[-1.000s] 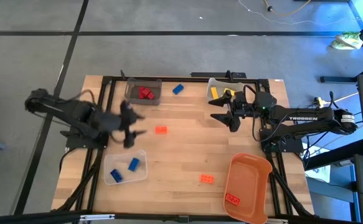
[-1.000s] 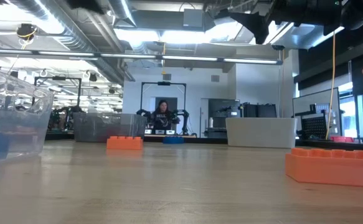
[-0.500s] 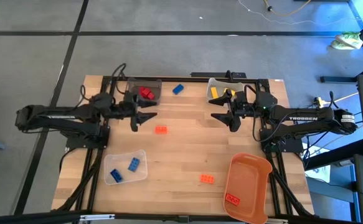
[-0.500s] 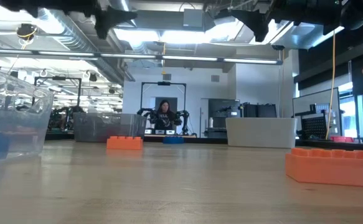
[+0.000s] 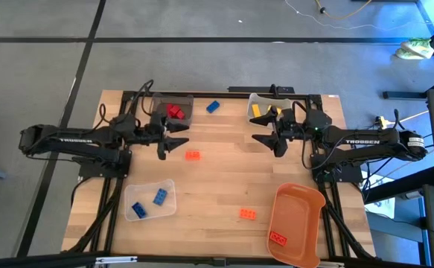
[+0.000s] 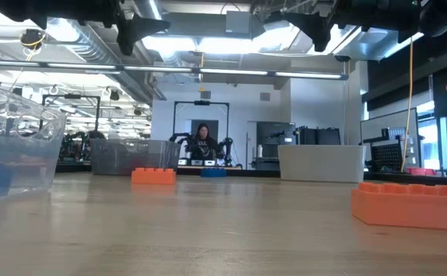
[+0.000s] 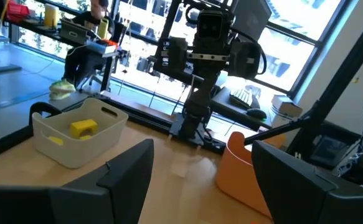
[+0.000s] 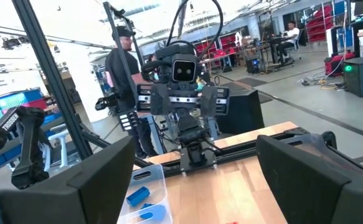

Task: Sort & place blocks by color
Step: Put the blue game piece into the transparent bin

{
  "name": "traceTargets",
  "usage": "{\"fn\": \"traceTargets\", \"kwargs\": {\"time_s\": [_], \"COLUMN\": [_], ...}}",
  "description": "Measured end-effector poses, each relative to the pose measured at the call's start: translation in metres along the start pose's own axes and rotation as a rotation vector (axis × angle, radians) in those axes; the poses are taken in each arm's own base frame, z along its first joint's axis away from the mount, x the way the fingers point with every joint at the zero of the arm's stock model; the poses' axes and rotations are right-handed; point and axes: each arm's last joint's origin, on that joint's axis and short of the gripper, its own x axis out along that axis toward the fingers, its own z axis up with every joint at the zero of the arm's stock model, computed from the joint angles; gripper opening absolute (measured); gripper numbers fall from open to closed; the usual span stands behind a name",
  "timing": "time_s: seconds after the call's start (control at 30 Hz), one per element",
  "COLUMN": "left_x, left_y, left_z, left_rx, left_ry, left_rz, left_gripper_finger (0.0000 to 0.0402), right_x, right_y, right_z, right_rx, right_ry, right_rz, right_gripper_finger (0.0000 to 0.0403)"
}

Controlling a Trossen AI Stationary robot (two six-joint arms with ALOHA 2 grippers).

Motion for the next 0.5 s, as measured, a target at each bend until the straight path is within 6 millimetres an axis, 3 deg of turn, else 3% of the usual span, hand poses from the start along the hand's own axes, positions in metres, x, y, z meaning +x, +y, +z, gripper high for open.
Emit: {"fn": "traceTargets", "kwargs": {"time_s": [0.27, 0.4, 0.5], "left_x": [0.004, 0.029, 0.059], "left_y": [0.001, 0.006, 0.015], "left_z": [0.006, 0.016, 0.027], "left_rx": [-0.048, -0.053, -0.049], "left_ry": [-0.03, 0.055, 0.15], "left_rz": [0.079, 0.195, 0.292], "left_gripper_finger": [0.0261, 0.0255, 0.0249], "right_x": [0.0, 0.0, 0.0], "right_y": [0.0, -0.001, -0.001], "right_z": [0.0, 0.0, 0.0], "right_rx": [0.003, 0.003, 0.003], "right_ry": [0.0, -0.009, -0.011], "right_rz": [-0.001, -0.03, -0.036], "right_gripper_finger": [0.0335, 0.0335, 0.0335]}}
